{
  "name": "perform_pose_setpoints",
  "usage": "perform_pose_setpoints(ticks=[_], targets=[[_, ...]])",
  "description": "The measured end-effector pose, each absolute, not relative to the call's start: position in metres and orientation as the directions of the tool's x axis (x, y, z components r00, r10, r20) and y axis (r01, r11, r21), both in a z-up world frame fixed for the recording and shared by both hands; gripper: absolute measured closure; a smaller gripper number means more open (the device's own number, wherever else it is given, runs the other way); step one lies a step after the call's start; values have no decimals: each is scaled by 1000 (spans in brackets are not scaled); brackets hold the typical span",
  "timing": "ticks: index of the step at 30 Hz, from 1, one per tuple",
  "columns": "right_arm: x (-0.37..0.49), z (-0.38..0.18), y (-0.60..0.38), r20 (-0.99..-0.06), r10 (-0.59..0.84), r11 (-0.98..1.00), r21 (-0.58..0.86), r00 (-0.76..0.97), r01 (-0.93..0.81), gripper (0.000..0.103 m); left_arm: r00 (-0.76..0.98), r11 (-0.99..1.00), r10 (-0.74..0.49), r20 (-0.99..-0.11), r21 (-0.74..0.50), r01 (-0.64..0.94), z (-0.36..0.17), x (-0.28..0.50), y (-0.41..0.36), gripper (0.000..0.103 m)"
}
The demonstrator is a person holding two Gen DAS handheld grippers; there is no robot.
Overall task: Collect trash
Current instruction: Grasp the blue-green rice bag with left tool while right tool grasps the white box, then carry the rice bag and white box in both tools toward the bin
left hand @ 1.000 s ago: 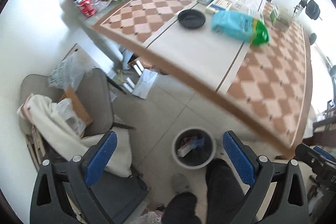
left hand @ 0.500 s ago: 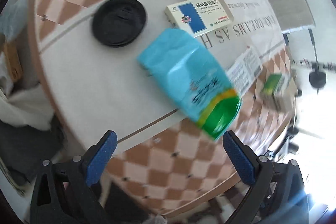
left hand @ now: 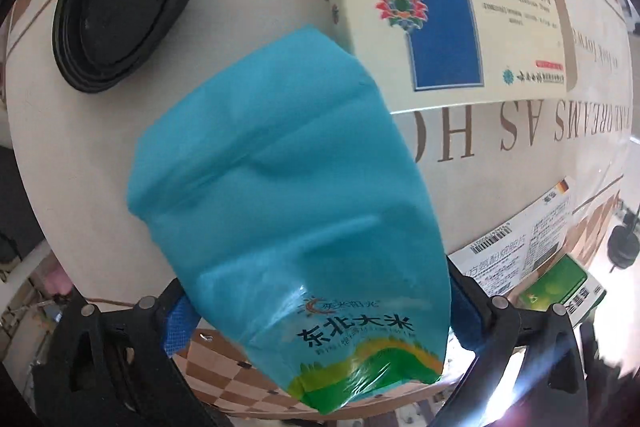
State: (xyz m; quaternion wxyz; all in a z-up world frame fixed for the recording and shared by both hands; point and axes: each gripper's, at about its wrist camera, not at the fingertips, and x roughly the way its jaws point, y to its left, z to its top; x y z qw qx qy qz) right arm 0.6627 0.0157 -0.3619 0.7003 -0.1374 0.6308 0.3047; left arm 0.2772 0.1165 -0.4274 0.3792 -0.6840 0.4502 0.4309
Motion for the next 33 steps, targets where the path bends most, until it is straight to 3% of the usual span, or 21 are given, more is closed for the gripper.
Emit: perform_pose_setpoints(ticks=[6, 7, 8, 19, 33], targets=[[666, -394, 40, -984, 178, 767, 147, -13, -625, 1, 80, 17, -191, -978, -84, -996, -408, 294, 108, 6], [666, -395, 39, -984, 179, 767, 143, -6, -625, 8, 59, 62, -172, -983, -70, -996, -405, 295, 106, 6], [664, -395, 38, -984, 177, 763, 135, 3, -632, 26, 39, 118, -146, -989, -57, -991, -400, 296, 103, 6], [631, -373, -10, -967, 253, 731, 204, -19, -652, 27, -42, 438, 38, -998, 55, -897, -361, 299, 48, 8], [488, -336, -131, -955, 293, 682, 241, -44, -690, 28, 147, 484, 71, -987, -94, -870, -309, 191, -65, 13]])
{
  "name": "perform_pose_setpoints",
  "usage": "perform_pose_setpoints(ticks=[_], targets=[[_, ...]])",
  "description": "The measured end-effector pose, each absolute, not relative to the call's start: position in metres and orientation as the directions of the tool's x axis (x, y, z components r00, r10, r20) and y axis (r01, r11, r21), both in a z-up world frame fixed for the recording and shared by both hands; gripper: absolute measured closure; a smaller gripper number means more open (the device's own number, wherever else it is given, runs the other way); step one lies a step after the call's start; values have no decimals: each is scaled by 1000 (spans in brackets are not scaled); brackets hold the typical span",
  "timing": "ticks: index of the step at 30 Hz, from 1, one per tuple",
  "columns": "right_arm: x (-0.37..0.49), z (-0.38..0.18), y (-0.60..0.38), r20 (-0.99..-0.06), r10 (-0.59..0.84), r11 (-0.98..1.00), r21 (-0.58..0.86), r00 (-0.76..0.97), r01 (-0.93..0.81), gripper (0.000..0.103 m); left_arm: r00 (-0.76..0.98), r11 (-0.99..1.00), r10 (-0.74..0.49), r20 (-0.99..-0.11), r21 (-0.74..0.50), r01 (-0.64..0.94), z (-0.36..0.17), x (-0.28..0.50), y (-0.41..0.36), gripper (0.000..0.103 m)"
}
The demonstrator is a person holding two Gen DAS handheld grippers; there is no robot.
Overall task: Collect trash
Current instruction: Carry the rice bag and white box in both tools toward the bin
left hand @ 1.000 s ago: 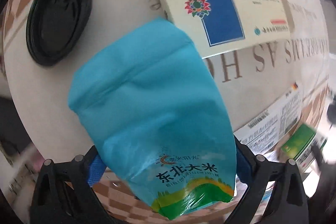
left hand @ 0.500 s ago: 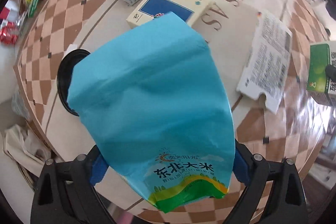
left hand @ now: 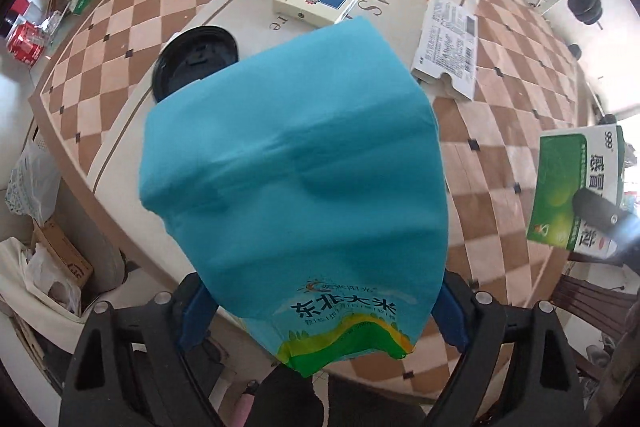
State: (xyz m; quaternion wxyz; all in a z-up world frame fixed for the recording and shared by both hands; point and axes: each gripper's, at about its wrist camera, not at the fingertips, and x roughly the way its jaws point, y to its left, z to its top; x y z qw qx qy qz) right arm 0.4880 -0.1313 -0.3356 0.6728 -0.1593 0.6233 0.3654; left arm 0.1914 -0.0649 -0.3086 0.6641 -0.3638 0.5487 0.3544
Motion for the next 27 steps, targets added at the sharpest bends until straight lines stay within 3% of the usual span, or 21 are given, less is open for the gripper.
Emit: perform_pose_setpoints(ticks=[6, 12, 19, 27], targets=[[400, -303, -196, -934, 356, 665, 263, -12, -699, 28, 225, 512, 124, -966, -133, -849, -279, 131, -93, 13], [305, -311, -265, -932, 359, 655, 289, -50, -698, 28, 224, 511, 112, -968, -137, -849, -294, 76, -126, 13], [223, -380, -318, -956, 254, 649, 283, -149, -706, 28, 147, 492, 16, -989, -120, -862, -346, 37, -173, 13], [184, -503, -339, -974, 104, 625, 223, -203, -748, 28, 52, 436, -102, -993, -92, -895, -468, 28, -175, 14]])
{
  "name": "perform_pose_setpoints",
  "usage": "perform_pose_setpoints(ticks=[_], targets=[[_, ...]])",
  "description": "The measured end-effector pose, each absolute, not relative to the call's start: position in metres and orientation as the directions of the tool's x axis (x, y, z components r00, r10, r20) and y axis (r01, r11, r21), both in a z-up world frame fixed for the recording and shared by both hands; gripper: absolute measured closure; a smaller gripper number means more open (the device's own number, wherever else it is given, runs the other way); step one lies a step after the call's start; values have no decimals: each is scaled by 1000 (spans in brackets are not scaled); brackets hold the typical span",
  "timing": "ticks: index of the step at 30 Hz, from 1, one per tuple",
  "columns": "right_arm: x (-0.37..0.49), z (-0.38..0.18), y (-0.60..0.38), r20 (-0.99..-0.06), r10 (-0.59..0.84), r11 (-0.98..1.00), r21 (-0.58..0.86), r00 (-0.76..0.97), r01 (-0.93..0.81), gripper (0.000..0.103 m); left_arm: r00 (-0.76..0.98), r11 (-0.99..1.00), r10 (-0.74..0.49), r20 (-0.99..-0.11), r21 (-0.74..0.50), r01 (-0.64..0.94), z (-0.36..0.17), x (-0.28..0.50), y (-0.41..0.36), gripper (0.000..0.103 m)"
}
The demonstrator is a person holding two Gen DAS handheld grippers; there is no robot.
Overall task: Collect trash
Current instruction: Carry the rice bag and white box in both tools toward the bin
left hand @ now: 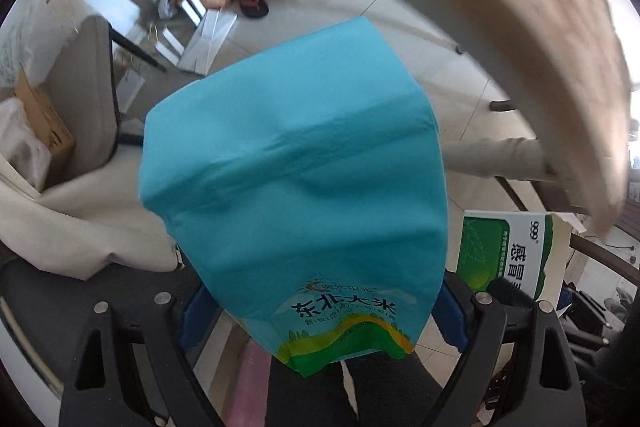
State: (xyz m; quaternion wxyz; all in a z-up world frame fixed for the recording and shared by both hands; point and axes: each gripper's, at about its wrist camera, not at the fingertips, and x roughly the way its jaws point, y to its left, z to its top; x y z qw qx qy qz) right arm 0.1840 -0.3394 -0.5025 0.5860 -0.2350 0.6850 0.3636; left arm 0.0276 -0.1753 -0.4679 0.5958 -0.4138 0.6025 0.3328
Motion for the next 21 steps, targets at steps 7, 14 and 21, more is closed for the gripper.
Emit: perform_pose_setpoints(ticks=[7, 14, 21], targets=[[179, -616, -334, -978, 44, 619, 187, -205, -763, 28, 1, 428, -133, -991, -58, -902, -575, 35, -153, 14], [200, -709, -309, -979, 4, 607, 163, -202, -778, 28, -6, 411, -171, -985, -66, -909, -655, 36, -131, 13], [213, -775, -295, -977, -28, 600, 154, -213, -785, 28, -6, 411, -212, -977, -84, -908, -694, 39, -130, 13]])
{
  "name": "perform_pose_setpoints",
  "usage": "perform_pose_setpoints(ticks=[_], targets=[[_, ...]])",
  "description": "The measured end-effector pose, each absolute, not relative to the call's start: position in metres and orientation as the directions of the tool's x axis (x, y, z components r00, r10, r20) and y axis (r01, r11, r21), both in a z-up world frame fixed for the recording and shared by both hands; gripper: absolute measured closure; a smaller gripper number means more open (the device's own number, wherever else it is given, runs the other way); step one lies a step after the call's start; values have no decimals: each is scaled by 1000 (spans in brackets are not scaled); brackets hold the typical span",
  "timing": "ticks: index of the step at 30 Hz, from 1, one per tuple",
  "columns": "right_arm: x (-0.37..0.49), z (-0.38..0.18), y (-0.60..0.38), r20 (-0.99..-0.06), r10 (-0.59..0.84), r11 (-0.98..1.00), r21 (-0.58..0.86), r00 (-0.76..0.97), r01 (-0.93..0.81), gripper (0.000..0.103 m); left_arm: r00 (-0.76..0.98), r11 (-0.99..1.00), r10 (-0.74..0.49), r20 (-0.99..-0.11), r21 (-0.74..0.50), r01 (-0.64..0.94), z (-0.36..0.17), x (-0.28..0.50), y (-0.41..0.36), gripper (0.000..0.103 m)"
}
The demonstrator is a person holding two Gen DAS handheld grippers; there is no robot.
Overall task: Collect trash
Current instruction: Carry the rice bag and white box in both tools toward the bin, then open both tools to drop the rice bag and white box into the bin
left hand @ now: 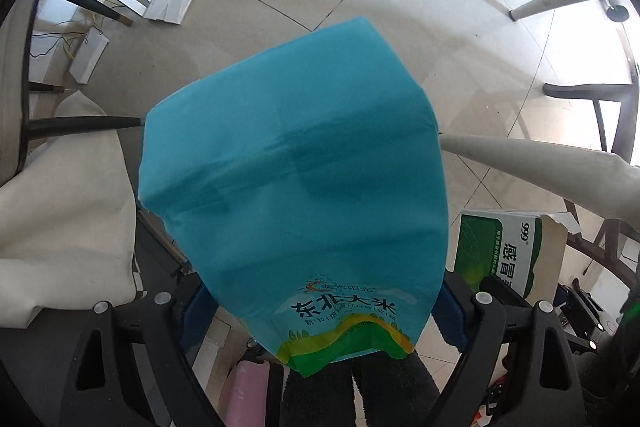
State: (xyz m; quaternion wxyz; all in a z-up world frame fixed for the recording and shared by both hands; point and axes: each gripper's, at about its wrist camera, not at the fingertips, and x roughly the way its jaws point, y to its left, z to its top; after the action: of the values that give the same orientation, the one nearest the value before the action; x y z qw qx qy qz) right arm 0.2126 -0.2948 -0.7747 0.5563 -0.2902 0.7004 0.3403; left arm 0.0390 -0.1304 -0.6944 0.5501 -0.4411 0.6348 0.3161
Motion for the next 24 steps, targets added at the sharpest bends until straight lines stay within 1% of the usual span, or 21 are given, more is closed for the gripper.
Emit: perform_pose_setpoints(ticks=[8, 12, 14, 16, 18, 19, 20, 24], targets=[[224, -813, -294, -969, -35, 628, 168, -244, -760, 28, 8, 385, -253, -967, -108, -916, -710, 41, -133, 12], [219, -826, -284, -957, -35, 621, 204, -287, -757, 26, 19, 373, -261, -965, -119, -920, -714, 36, -130, 9], [219, -834, -281, -953, -30, 622, 219, -303, -752, 23, 21, 369, -269, -963, -123, -921, -716, 35, -131, 2], [214, -841, -277, -945, -35, 617, 235, -324, -751, 22, 1, 372, -258, -966, -100, -923, -716, 32, -131, 1], [213, -846, -277, -941, -39, 624, 239, -335, -744, 17, -4, 370, -258, -966, -95, -924, -715, 28, -132, 1], [211, -846, -277, -943, -44, 626, 232, -331, -744, 8, -5, 367, -256, -967, -92, -926, -715, 26, -132, 1], [210, -846, -277, -945, -46, 627, 225, -325, -745, 3, -11, 367, -249, -968, -84, -926, -713, 24, -133, 1], [204, -842, -279, -950, -48, 626, 213, -310, -750, 2, -36, 376, -223, -974, -52, -925, -705, 14, -138, 1]])
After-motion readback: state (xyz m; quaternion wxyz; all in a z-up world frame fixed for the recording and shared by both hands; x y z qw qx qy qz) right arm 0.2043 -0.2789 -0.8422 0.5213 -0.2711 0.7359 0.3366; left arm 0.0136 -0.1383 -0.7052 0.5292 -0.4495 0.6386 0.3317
